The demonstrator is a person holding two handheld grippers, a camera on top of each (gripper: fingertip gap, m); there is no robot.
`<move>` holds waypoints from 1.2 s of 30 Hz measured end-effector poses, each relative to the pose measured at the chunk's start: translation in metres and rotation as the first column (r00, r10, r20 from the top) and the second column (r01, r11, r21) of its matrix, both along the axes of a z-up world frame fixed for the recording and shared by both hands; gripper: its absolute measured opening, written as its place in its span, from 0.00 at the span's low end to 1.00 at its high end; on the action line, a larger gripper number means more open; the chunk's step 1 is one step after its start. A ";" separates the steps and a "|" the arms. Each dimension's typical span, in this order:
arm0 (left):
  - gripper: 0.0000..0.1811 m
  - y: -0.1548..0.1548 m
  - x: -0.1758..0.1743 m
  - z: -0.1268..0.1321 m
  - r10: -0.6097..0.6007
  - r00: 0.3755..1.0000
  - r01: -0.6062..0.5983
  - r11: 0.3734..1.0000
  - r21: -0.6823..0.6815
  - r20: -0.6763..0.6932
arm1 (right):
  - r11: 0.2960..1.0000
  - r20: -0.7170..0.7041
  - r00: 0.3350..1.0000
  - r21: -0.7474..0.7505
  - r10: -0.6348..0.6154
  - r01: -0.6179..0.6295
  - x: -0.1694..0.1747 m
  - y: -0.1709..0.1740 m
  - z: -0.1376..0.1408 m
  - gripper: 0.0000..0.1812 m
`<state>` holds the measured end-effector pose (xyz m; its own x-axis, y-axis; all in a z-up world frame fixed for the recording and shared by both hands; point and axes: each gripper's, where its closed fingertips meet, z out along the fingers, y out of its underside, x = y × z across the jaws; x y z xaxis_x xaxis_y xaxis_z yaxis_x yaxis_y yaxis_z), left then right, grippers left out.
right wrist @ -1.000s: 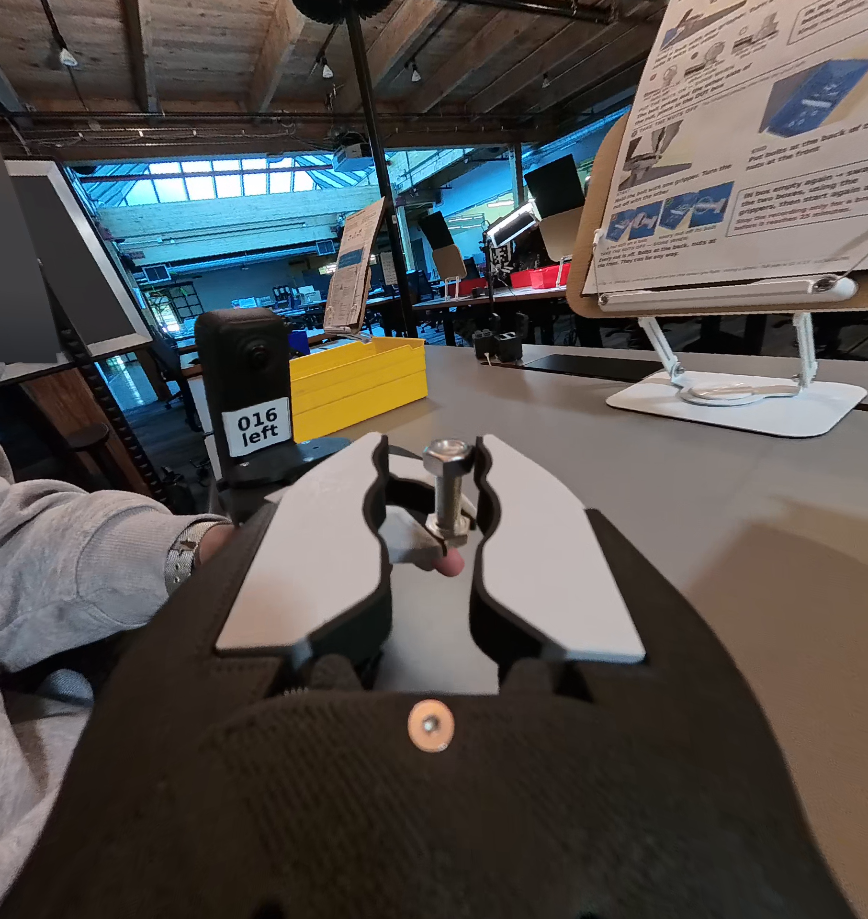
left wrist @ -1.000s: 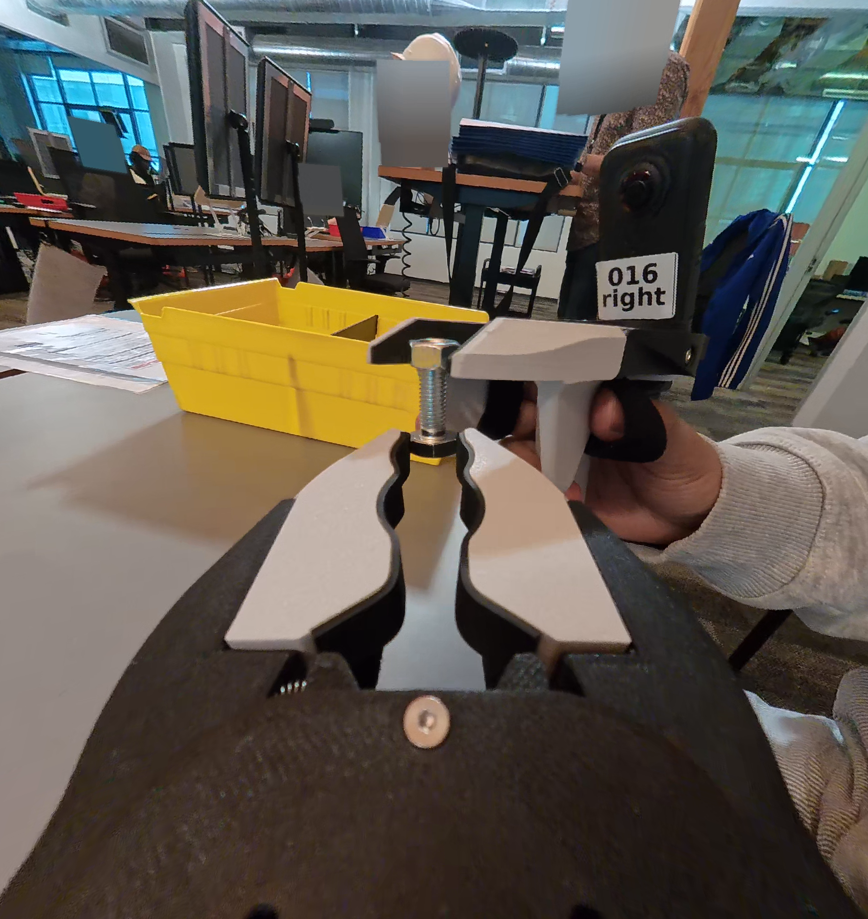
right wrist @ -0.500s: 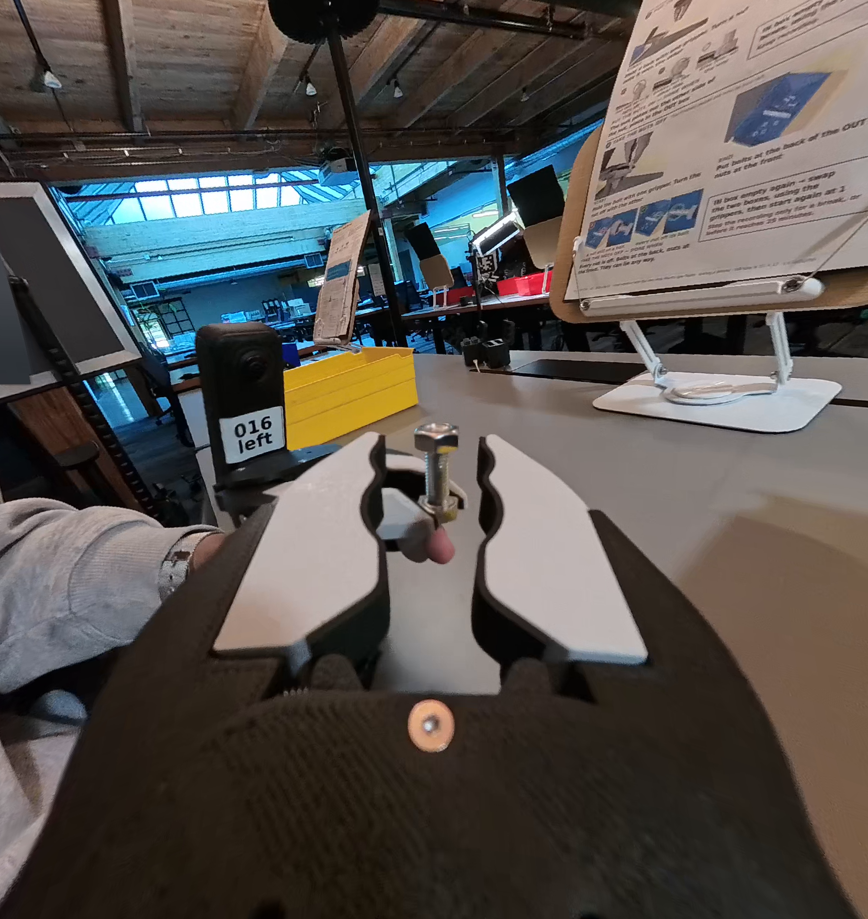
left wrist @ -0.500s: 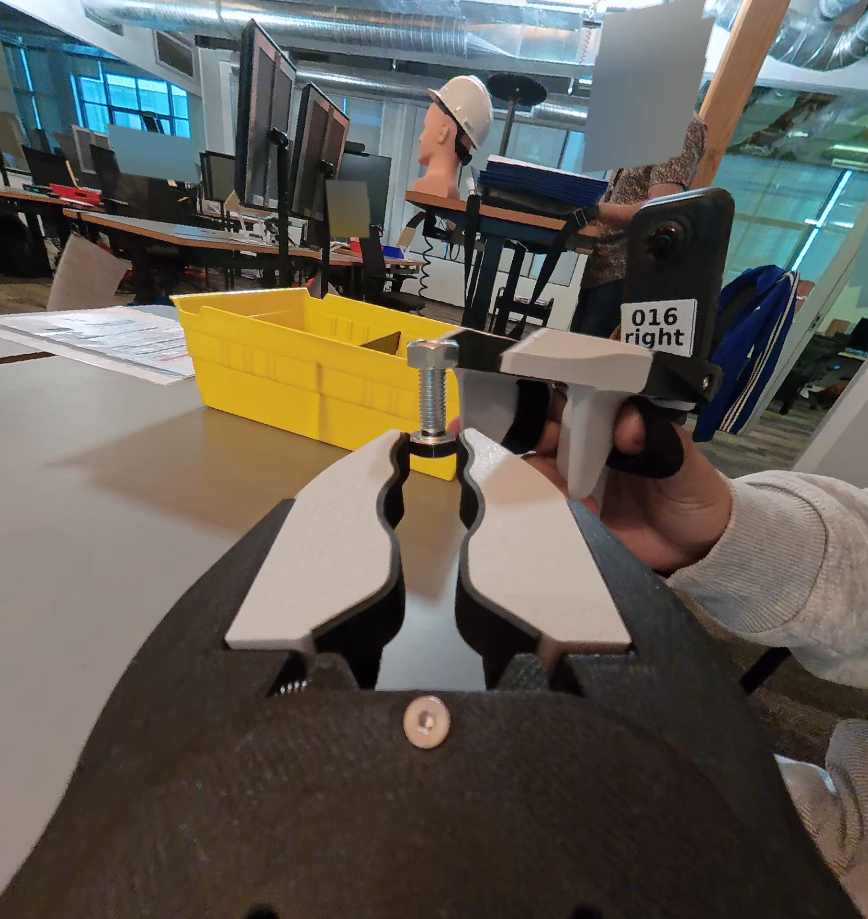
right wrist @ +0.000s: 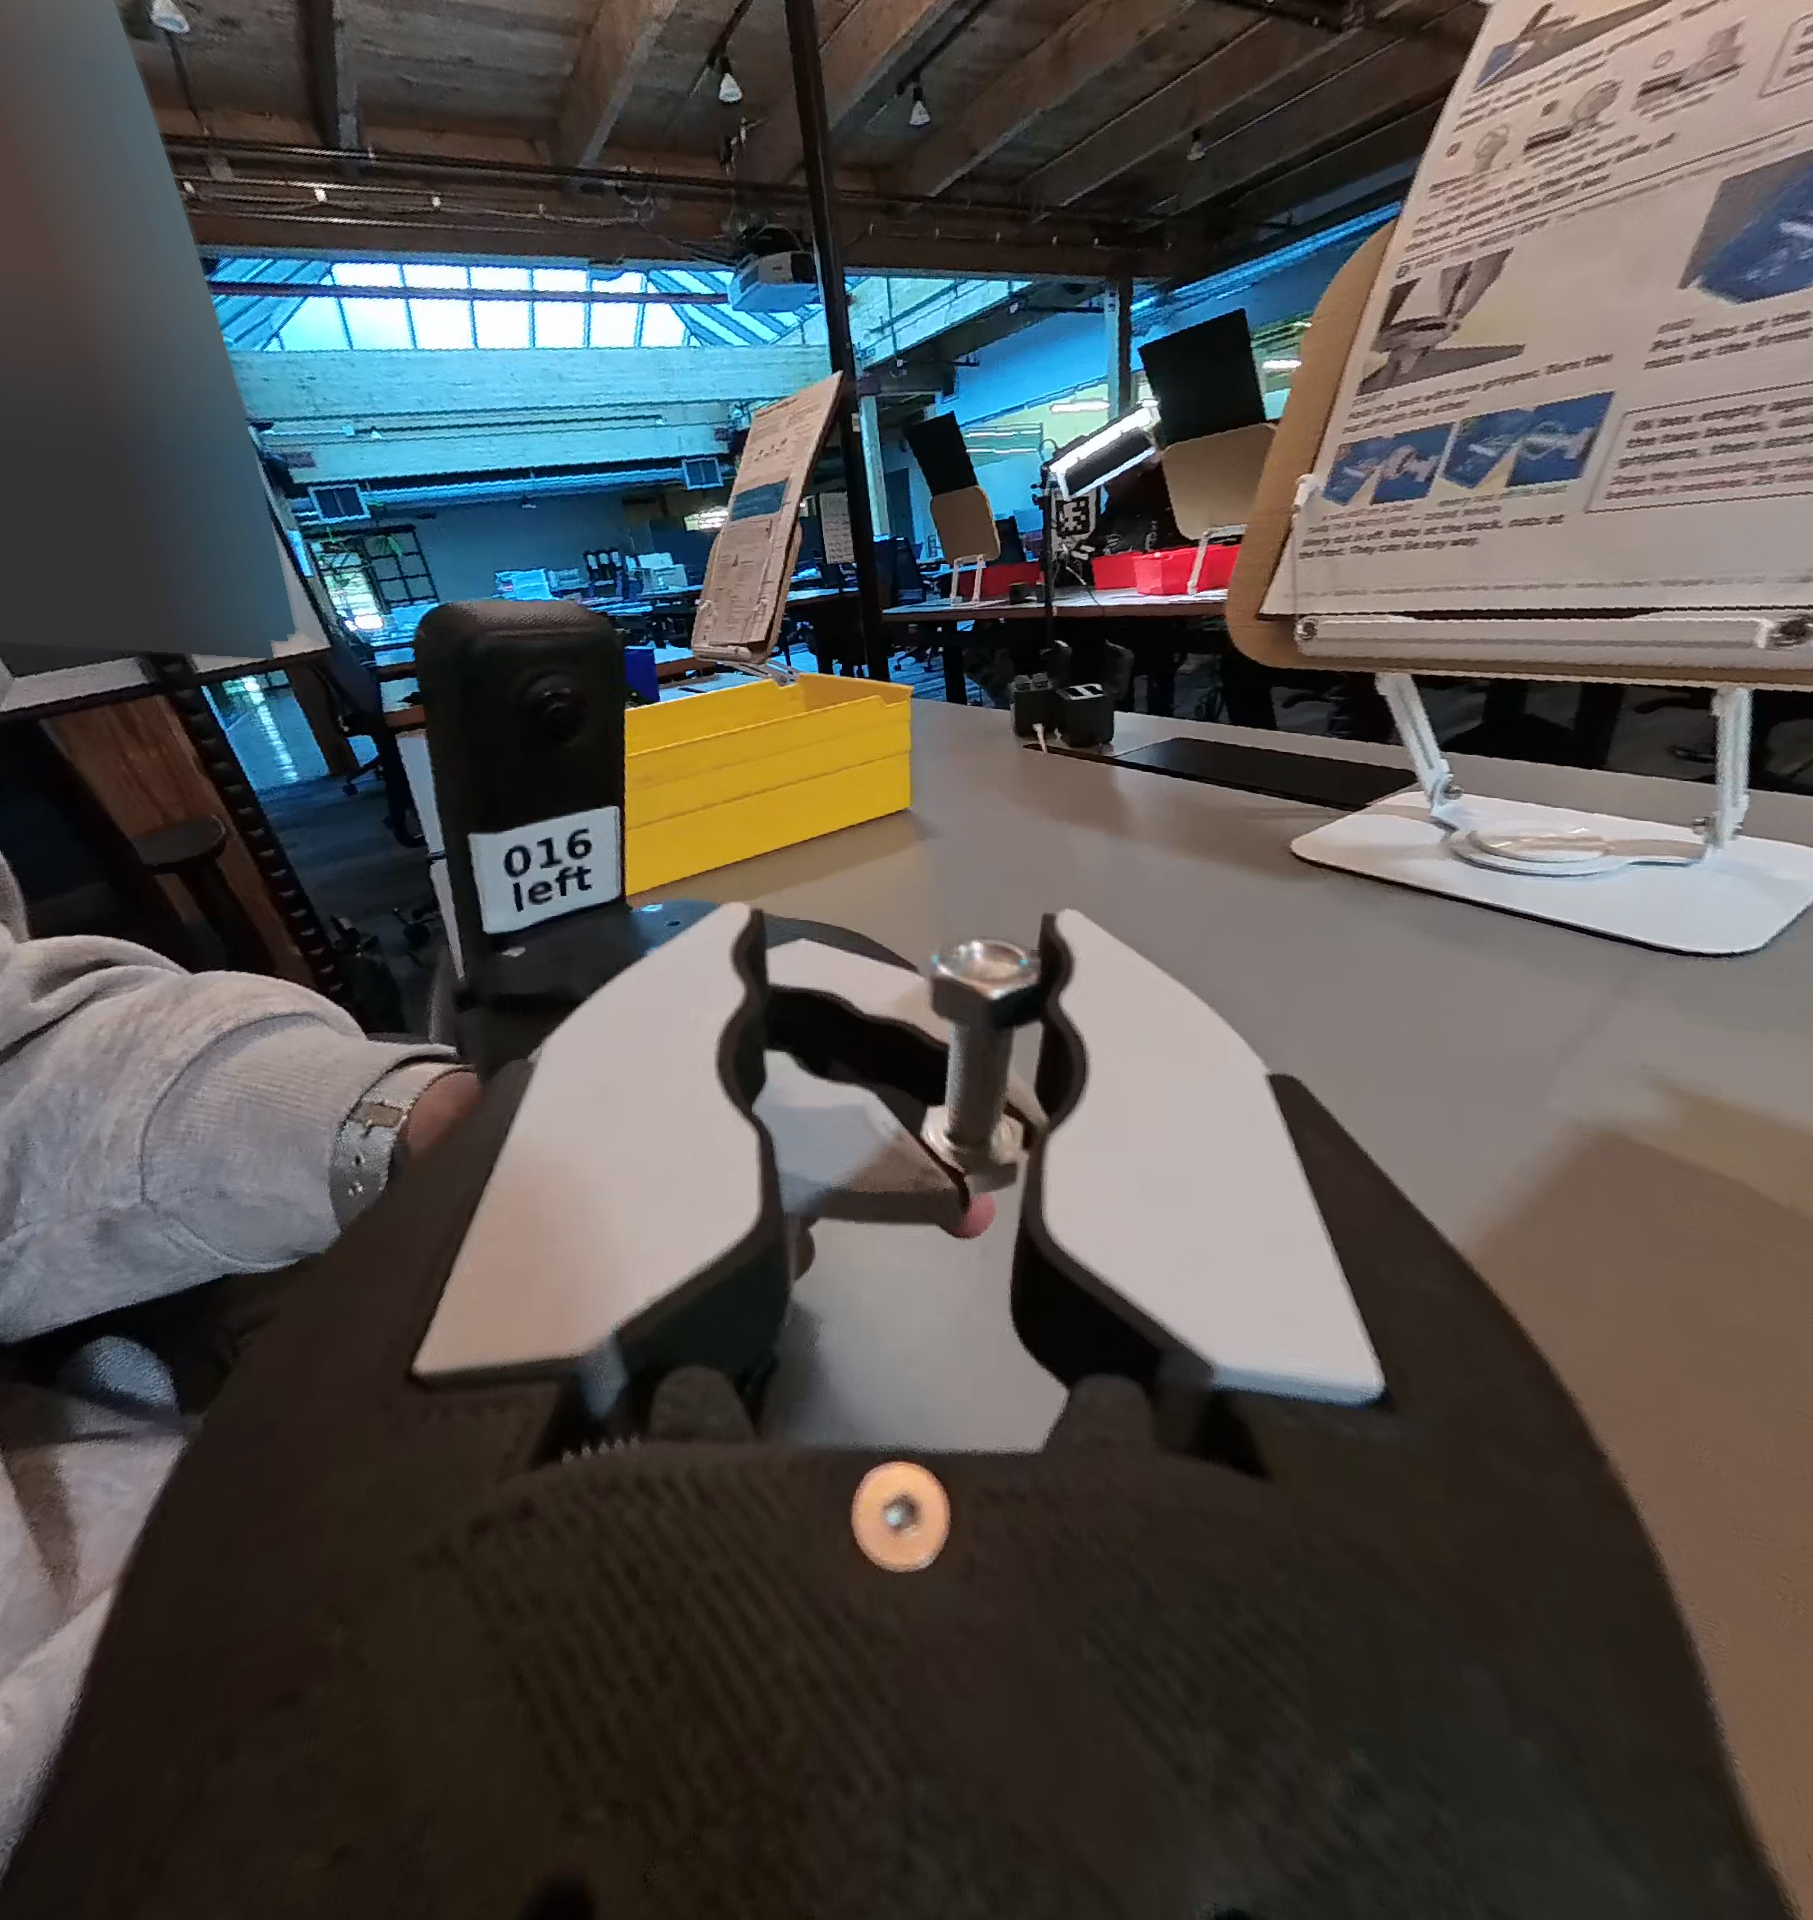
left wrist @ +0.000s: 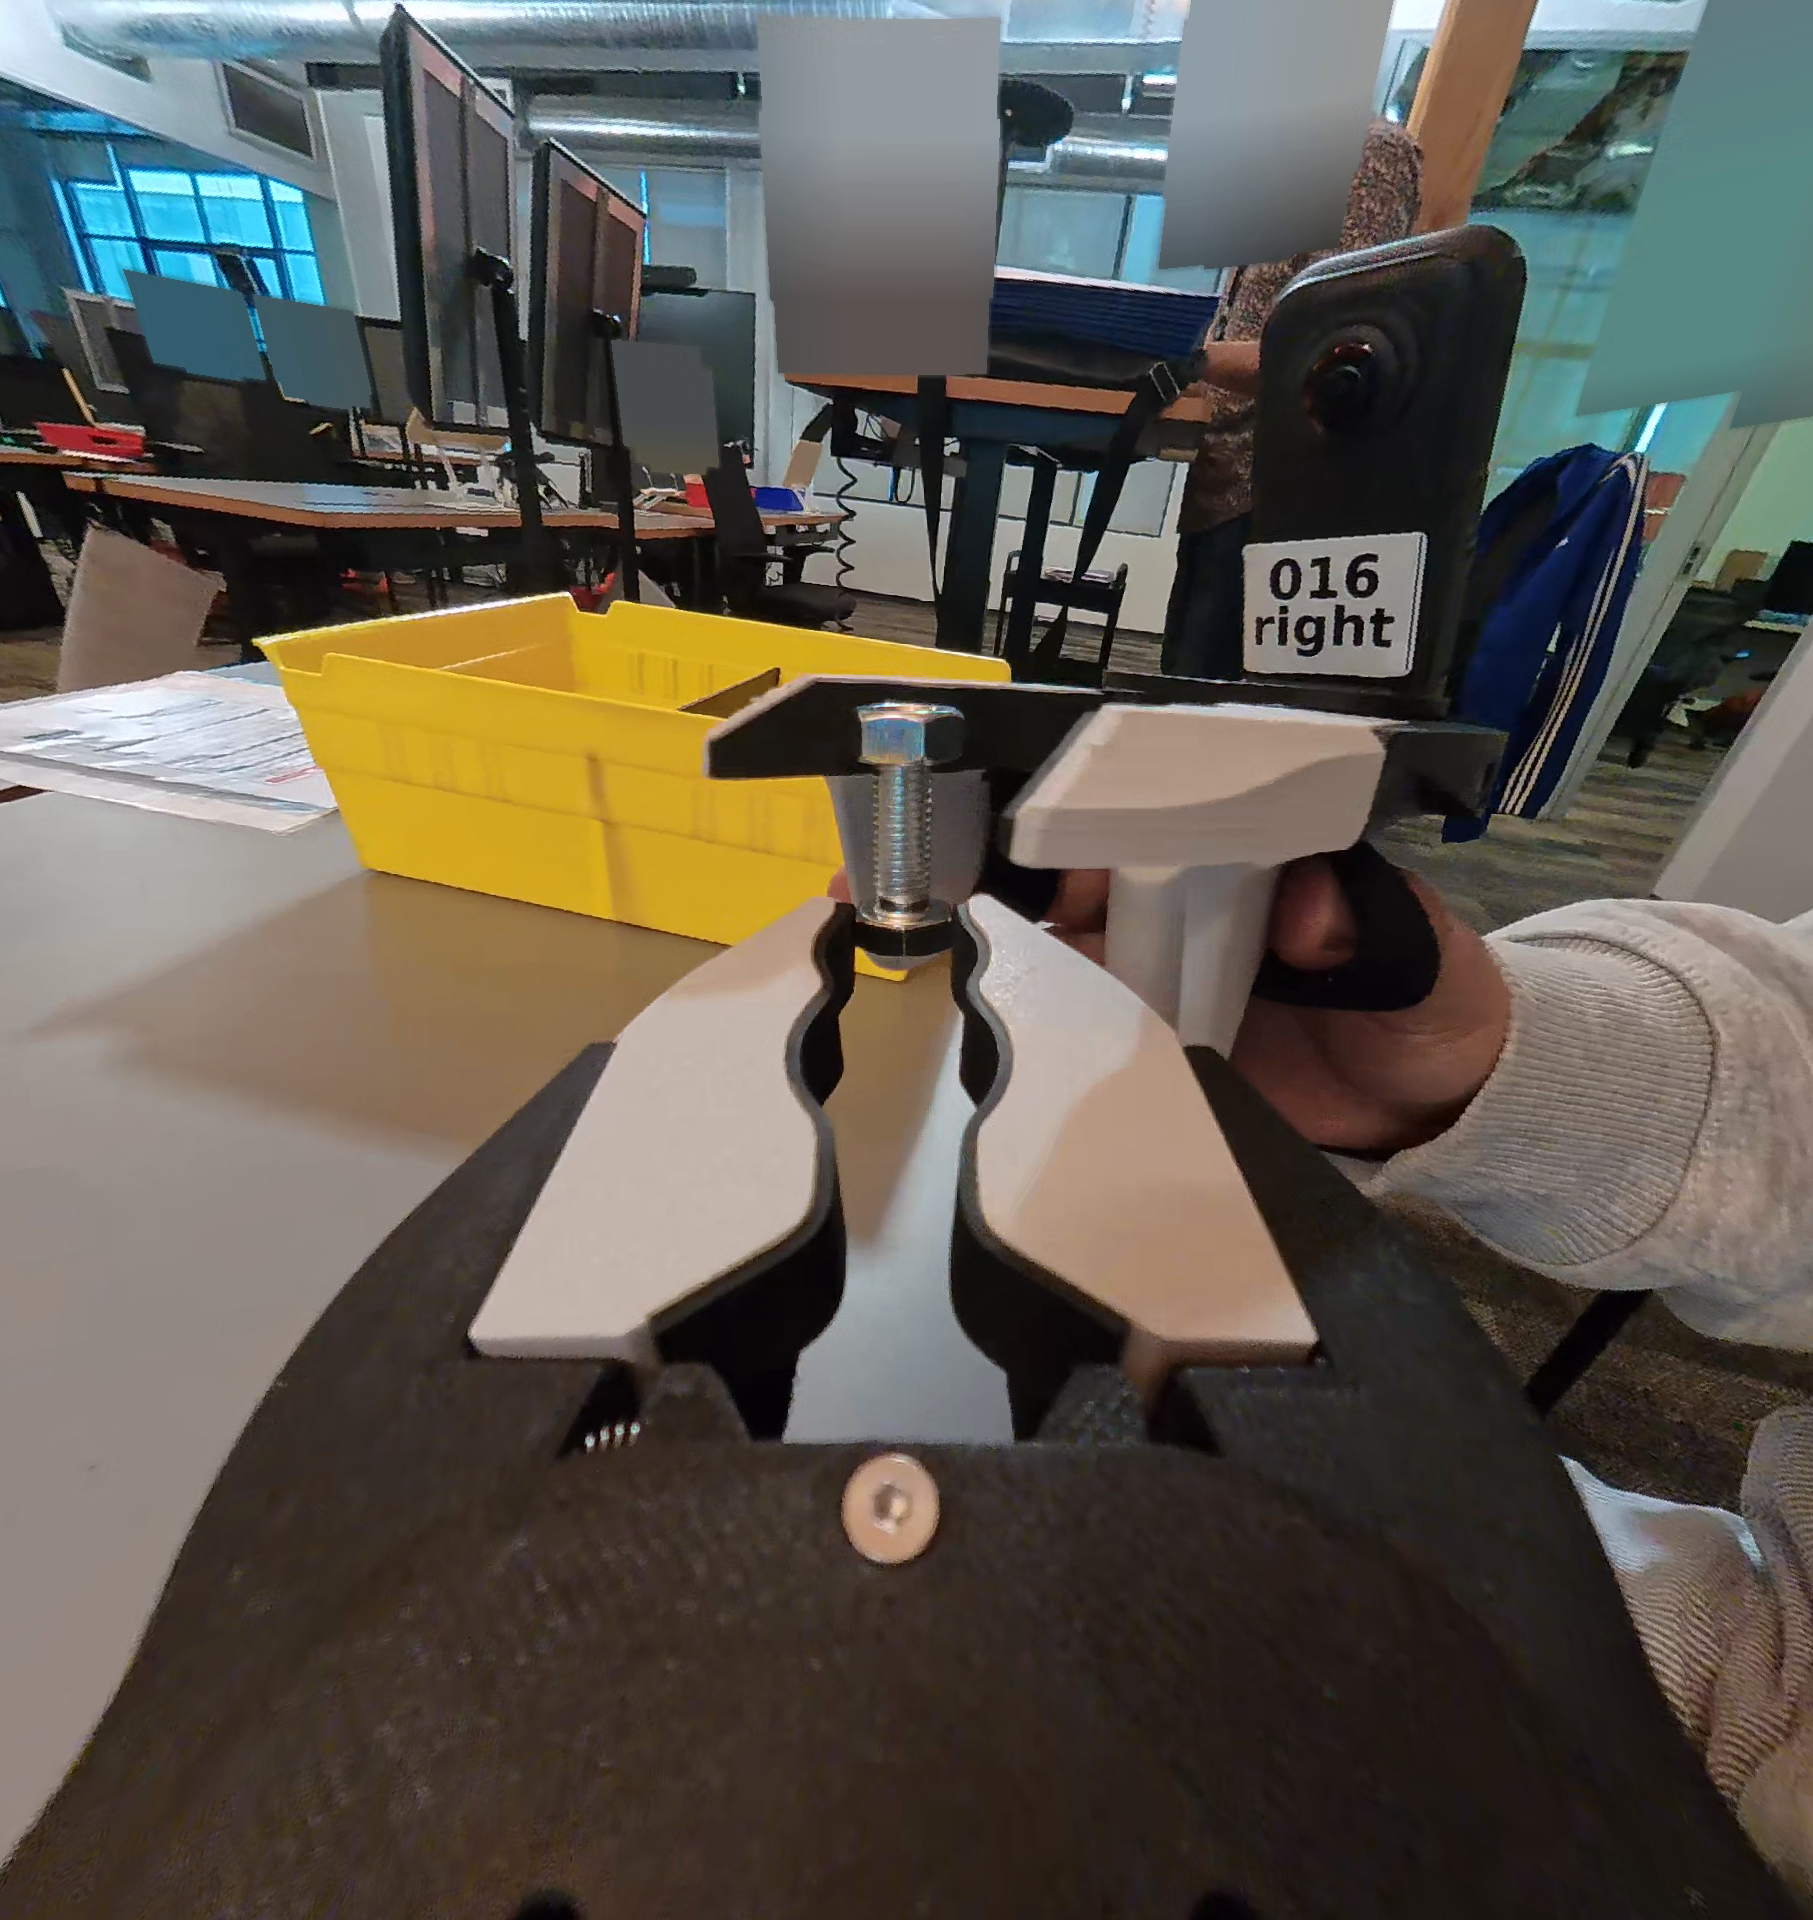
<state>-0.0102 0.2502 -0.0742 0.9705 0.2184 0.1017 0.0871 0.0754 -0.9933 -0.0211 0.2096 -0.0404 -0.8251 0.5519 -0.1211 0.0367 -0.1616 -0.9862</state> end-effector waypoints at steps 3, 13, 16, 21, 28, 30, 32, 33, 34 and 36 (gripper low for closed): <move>0.10 -0.003 -0.004 0.002 0.011 1.000 -0.011 1.000 0.017 0.017 | 1.000 -0.015 1.000 -0.006 0.004 -0.004 0.001 -0.001 0.002 0.31; 0.10 -0.011 -0.018 0.005 0.056 0.996 -0.060 0.997 0.046 0.068 | 0.999 -0.023 0.999 -0.020 -0.041 0.040 -0.002 0.007 0.005 0.31; 0.10 -0.008 -0.014 0.003 0.044 0.998 -0.045 0.999 0.028 0.049 | 0.999 -0.026 0.999 -0.006 -0.036 0.036 -0.002 0.004 0.004 0.32; 0.10 0.001 -0.001 -0.003 -0.003 1.000 0.003 1.000 -0.021 0.009 | 1.000 -0.022 0.999 0.004 -0.024 0.024 -0.001 0.001 0.002 0.32; 0.10 0.000 -0.001 -0.002 -0.004 1.000 0.004 1.000 -0.016 0.002 | 1.000 0.017 1.000 -0.004 0.003 -0.003 0.000 0.000 0.000 0.31; 0.10 -0.002 -0.004 0.000 0.007 1.000 -0.007 1.000 -0.005 0.010 | 1.000 0.005 1.000 -0.008 -0.014 0.014 -0.001 0.003 0.002 0.31; 0.10 -0.004 -0.006 0.002 0.020 1.000 -0.020 1.000 0.005 0.010 | 0.999 0.000 0.999 -0.014 -0.032 0.032 -0.003 0.006 0.003 0.31; 0.10 -0.004 -0.006 0.002 0.023 1.000 -0.023 1.000 0.005 0.006 | 0.999 0.002 0.999 -0.015 -0.045 0.045 -0.004 0.008 0.003 0.30; 0.10 -0.004 -0.006 0.002 0.022 1.000 -0.022 1.000 0.003 0.004 | 0.998 0.011 0.998 -0.010 -0.062 0.062 -0.006 0.010 0.002 0.29; 0.10 -0.004 -0.006 0.002 0.022 1.000 -0.022 1.000 0.004 0.000 | 0.996 0.027 0.996 0.001 -0.084 0.084 -0.009 0.013 -0.002 0.26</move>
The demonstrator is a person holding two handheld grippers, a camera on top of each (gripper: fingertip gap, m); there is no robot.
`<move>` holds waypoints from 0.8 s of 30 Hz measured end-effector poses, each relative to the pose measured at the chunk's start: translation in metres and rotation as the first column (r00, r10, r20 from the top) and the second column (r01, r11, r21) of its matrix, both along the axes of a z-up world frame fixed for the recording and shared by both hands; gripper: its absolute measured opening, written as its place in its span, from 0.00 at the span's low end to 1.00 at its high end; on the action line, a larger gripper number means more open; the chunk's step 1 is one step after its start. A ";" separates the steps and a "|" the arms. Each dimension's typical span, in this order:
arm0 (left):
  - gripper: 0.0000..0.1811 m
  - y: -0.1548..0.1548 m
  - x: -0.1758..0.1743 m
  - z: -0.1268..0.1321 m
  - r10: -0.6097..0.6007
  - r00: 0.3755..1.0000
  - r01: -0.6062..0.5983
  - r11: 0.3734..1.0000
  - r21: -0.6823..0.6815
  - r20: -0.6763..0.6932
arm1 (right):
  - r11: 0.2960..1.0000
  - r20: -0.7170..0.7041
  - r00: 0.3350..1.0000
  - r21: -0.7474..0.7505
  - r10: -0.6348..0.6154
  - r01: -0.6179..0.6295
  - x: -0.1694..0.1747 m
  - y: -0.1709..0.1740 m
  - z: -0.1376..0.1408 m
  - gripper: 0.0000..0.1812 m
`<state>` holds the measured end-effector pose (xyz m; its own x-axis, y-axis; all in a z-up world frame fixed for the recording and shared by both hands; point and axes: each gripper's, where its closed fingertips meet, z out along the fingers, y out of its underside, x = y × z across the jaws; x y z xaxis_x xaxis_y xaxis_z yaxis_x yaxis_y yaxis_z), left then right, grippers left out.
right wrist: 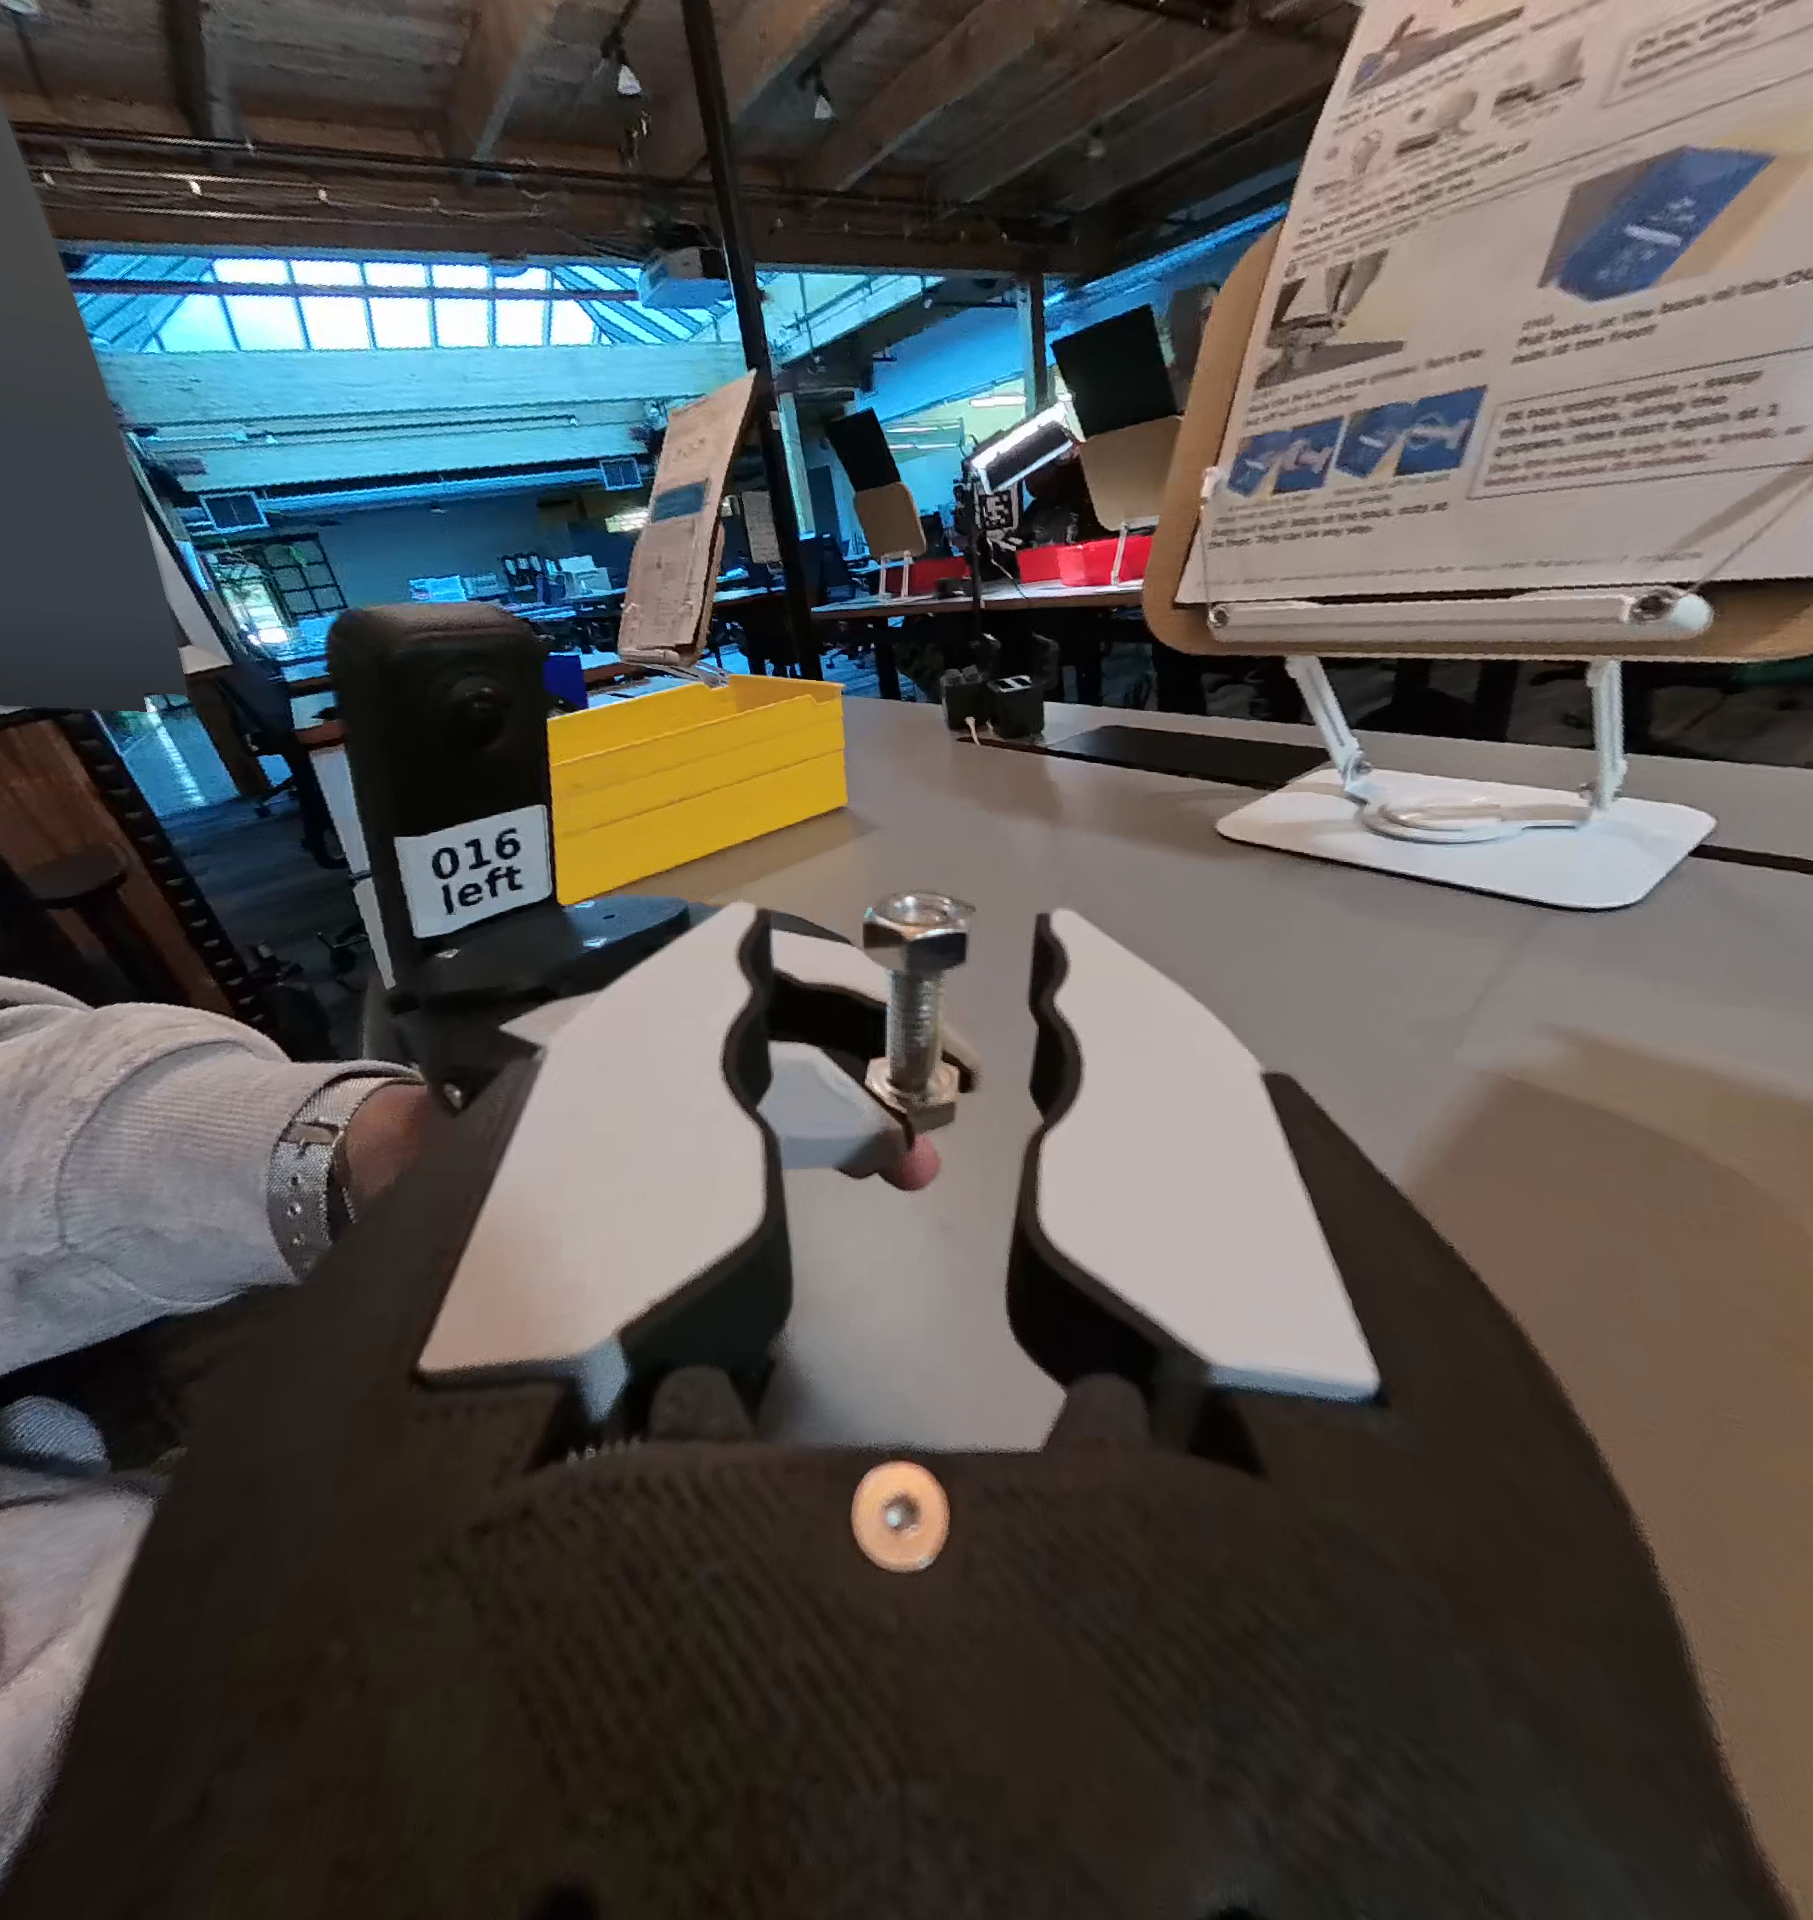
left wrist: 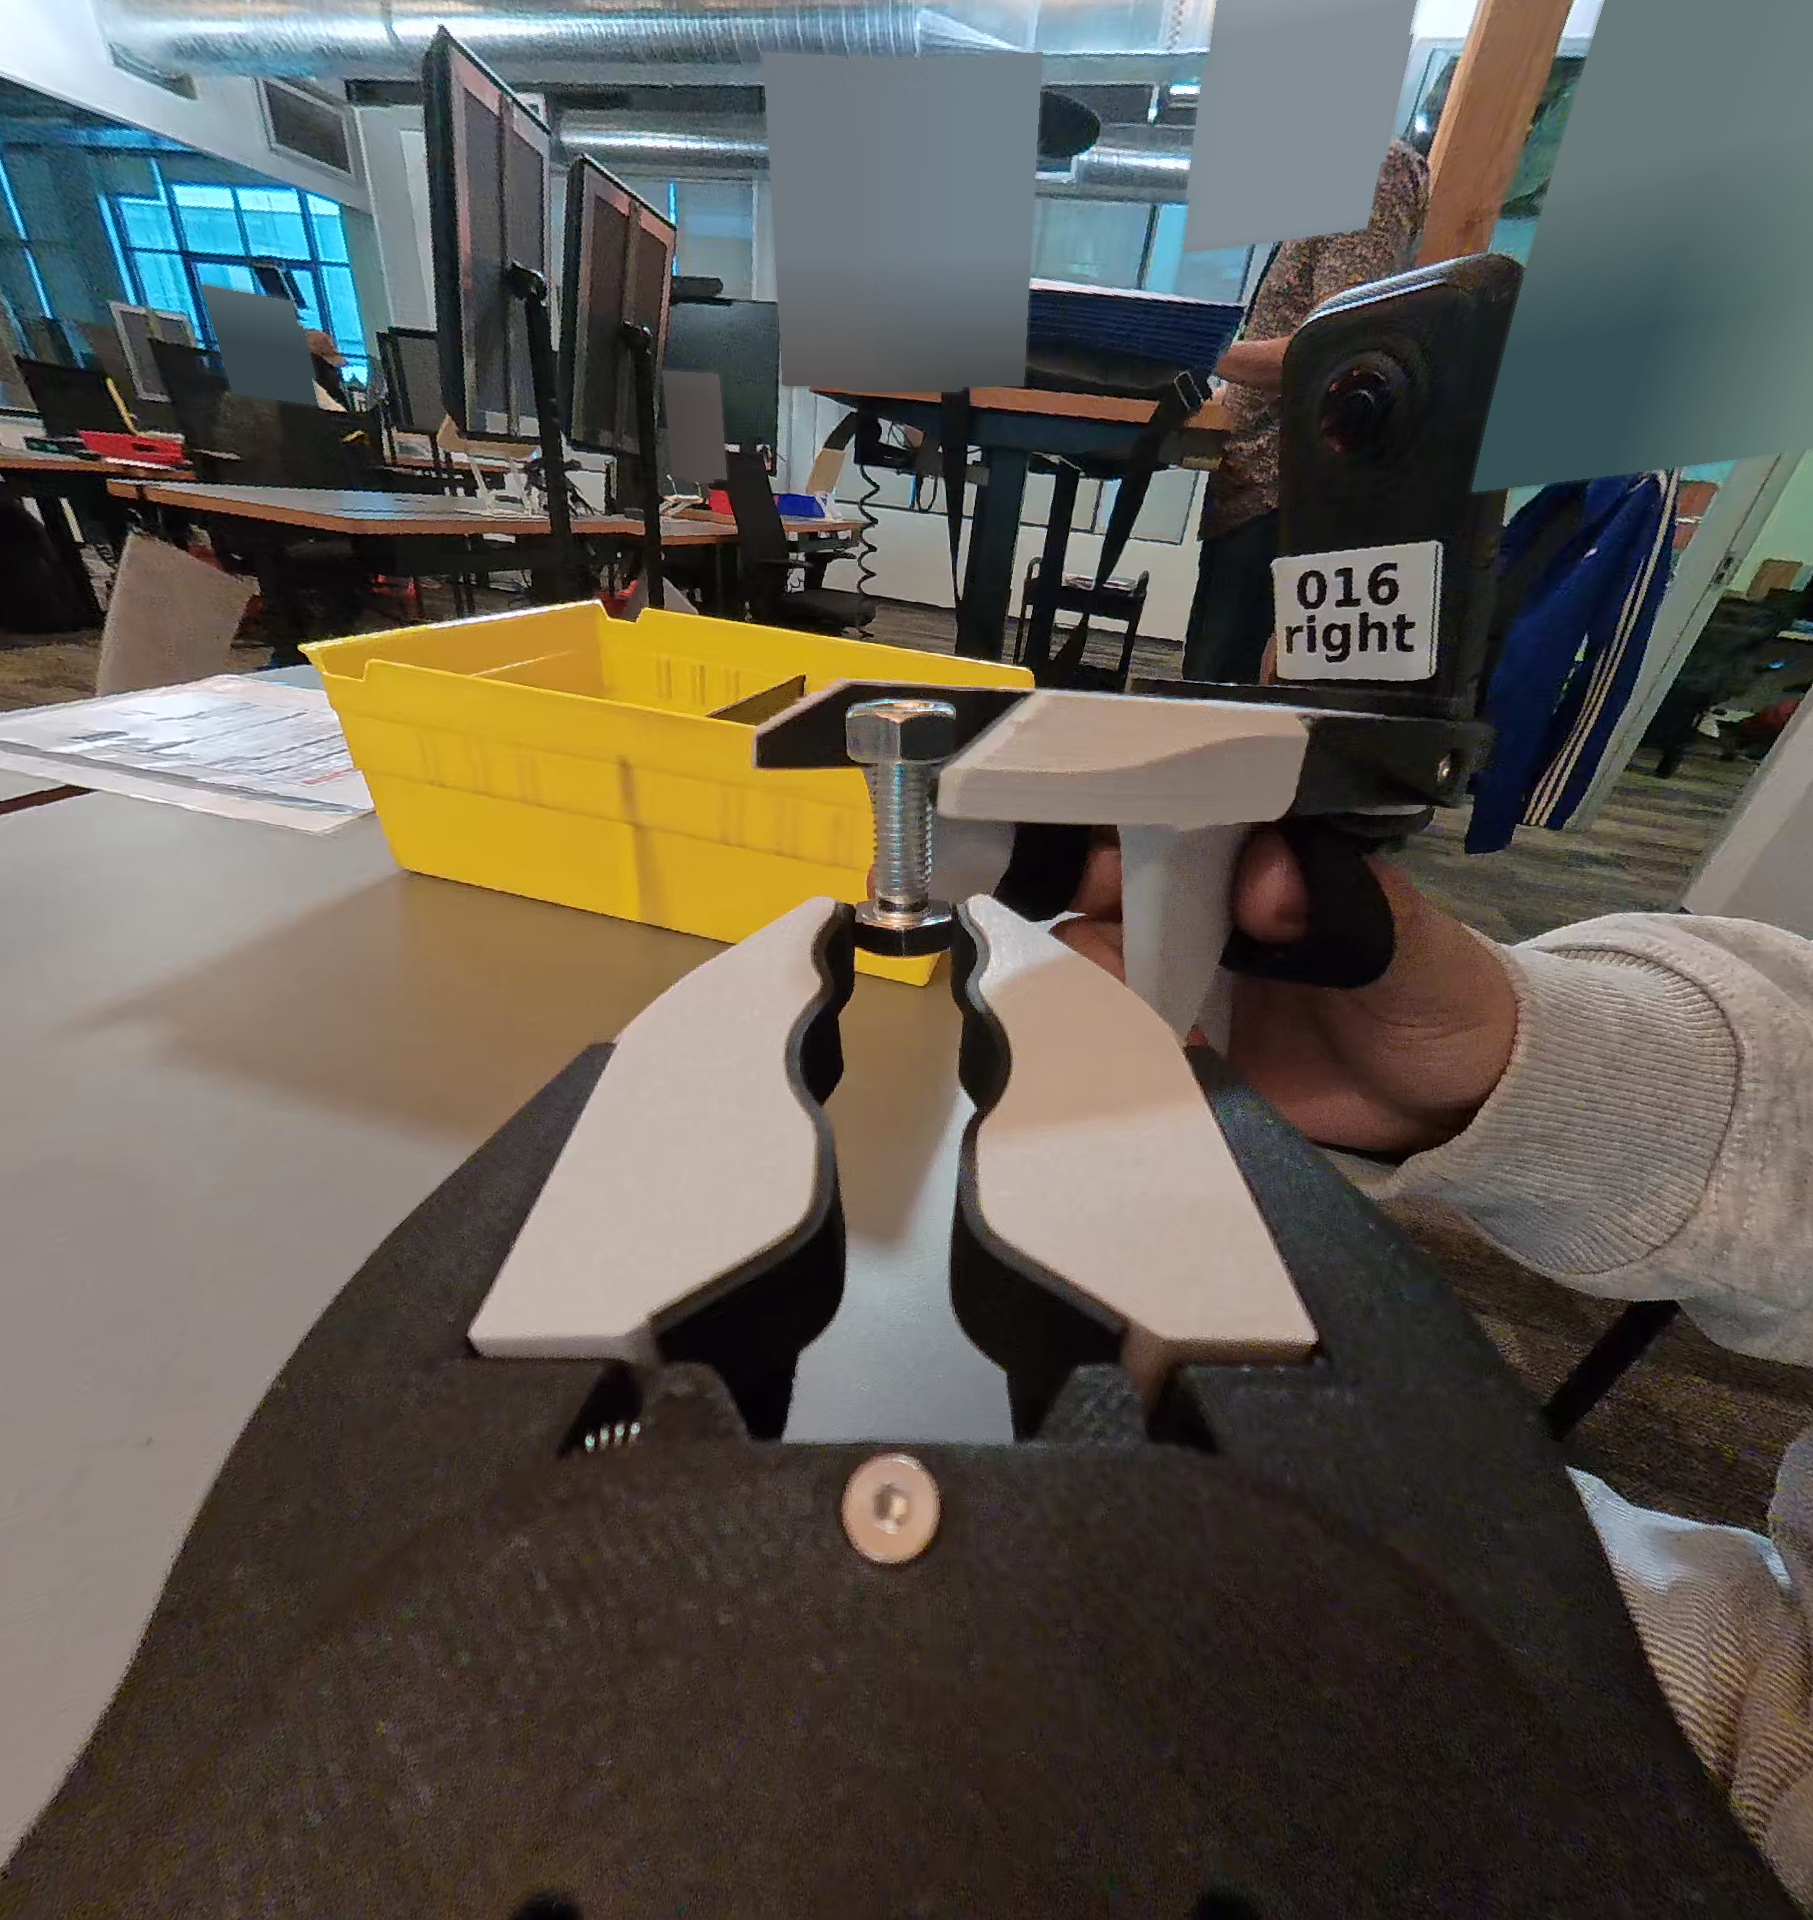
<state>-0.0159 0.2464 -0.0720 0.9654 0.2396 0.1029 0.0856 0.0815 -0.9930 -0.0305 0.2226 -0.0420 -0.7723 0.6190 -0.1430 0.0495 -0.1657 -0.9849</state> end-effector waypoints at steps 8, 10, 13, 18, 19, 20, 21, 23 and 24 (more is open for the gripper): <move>0.10 -0.003 -0.003 0.004 0.005 1.000 -0.006 0.999 0.032 0.022 | 0.999 0.013 0.999 -0.025 -0.031 0.031 -0.004 0.010 0.002 0.24; 0.10 -0.005 -0.005 0.005 0.007 0.999 -0.008 0.999 0.042 0.035 | 0.998 0.022 0.999 -0.039 -0.039 0.040 -0.006 0.014 0.002 0.23; 0.10 -0.006 -0.007 0.006 0.012 0.999 -0.015 0.998 0.053 0.044 | 0.997 0.030 0.998 -0.055 -0.048 0.050 -0.008 0.019 0.003 0.23; 0.10 -0.007 -0.008 0.007 0.014 0.999 -0.017 0.998 0.056 0.047 | 0.996 0.033 0.997 -0.058 -0.069 0.071 -0.010 0.024 0.003 0.23; 0.10 -0.007 -0.008 0.006 0.013 0.999 -0.016 0.998 0.055 0.047 | 0.996 0.032 0.997 -0.063 -0.068 0.070 -0.010 0.025 0.004 0.23; 0.10 -0.006 -0.007 0.006 0.013 0.999 -0.015 0.998 0.053 0.047 | 0.995 0.028 0.998 -0.071 -0.062 0.064 -0.009 0.025 0.005 0.23; 0.10 -0.006 -0.007 0.006 0.013 0.999 -0.015 0.999 0.051 0.045 | 0.995 0.023 0.998 -0.078 -0.053 0.055 -0.008 0.023 0.007 0.23; 0.10 -0.005 -0.006 0.005 0.012 0.999 -0.013 0.999 0.043 0.037 | 0.996 0.013 0.999 -0.080 -0.041 0.042 -0.005 0.020 0.008 0.23; 0.10 -0.004 -0.005 0.005 0.012 0.999 -0.013 0.999 0.038 0.031 | 0.996 0.009 0.999 -0.074 -0.038 0.039 -0.004 0.018 0.008 0.23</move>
